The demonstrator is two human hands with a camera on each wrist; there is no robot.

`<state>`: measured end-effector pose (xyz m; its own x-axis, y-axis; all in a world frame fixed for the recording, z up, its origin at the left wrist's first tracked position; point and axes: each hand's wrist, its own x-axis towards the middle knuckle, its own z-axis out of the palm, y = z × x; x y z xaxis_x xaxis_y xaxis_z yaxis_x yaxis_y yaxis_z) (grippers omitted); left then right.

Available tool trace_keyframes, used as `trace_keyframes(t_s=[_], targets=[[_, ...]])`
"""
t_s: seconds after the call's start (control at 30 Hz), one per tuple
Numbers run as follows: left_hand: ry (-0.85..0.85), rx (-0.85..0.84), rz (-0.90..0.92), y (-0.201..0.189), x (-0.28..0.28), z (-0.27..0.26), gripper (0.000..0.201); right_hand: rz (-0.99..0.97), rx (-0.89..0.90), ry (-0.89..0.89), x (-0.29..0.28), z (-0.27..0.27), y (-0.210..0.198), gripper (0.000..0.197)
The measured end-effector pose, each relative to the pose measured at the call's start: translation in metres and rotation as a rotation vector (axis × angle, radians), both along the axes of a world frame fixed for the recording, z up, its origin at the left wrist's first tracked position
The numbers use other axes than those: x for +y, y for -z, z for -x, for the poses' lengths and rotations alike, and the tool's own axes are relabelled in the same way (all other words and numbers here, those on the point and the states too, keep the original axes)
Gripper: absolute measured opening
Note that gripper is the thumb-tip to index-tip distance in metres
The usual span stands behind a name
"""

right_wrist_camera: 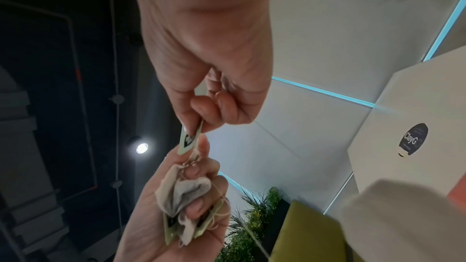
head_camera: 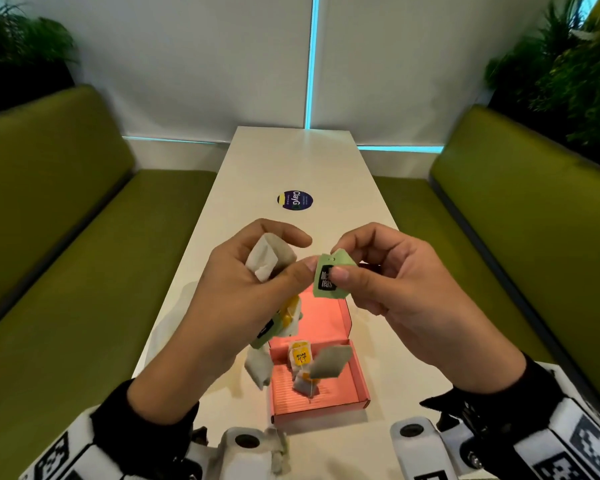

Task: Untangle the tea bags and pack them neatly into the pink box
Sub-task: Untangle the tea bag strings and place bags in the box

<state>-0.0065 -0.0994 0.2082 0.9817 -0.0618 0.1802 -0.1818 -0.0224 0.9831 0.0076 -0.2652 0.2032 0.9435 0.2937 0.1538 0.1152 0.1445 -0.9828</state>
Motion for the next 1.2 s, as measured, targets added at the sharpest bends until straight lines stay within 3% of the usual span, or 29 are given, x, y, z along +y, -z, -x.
trace_keyframes(t_s=[0.07, 0.13, 0.3, 0.43, 0.5, 0.57, 0.67, 0.8, 1.0, 1.2], targets=[[0.053, 0.013, -0.072, -0.001, 0.003, -0.001, 0.017, 0.006, -0.013, -0.012, -0.001, 0.0, 0.0, 0.013], [0.092, 0.035, -0.117, -0.002, 0.005, -0.001, 0.003, 0.012, -0.009, -0.011, 0.0, 0.0, 0.001, 0.013], [0.108, 0.09, -0.135, 0.006, 0.001, 0.001, 0.024, 0.193, -0.059, 0.018, -0.002, -0.002, 0.004, 0.026], [0.05, 0.313, 0.042, 0.015, -0.005, 0.001, 0.028, 0.376, -0.187, -0.128, -0.015, -0.003, 0.007, 0.066], [0.048, 0.363, 0.134, 0.017, -0.007, 0.002, 0.025, 0.418, -0.314, -0.165, -0.017, -0.001, 0.005, 0.059], [0.057, 0.38, 0.182, 0.018, -0.009, 0.002, 0.03, 0.415, -0.411, -0.105, -0.018, -0.002, 0.004, 0.035], [0.092, 0.381, 0.222, 0.017, -0.012, 0.004, 0.031, 0.332, -0.448, -0.01, -0.017, -0.006, -0.001, 0.017], [0.117, 0.289, 0.227, 0.008, -0.016, 0.003, 0.027, 0.293, -0.417, 0.0, -0.015, -0.008, -0.016, 0.019], [0.157, 0.186, 0.28, 0.001, -0.019, -0.004, 0.041, 0.352, -0.463, 0.079, -0.01, -0.012, -0.029, 0.023], [0.317, 0.382, 0.317, -0.01, -0.014, -0.011, 0.004, 0.447, -0.551, 0.206, -0.01, -0.02, -0.033, 0.023]])
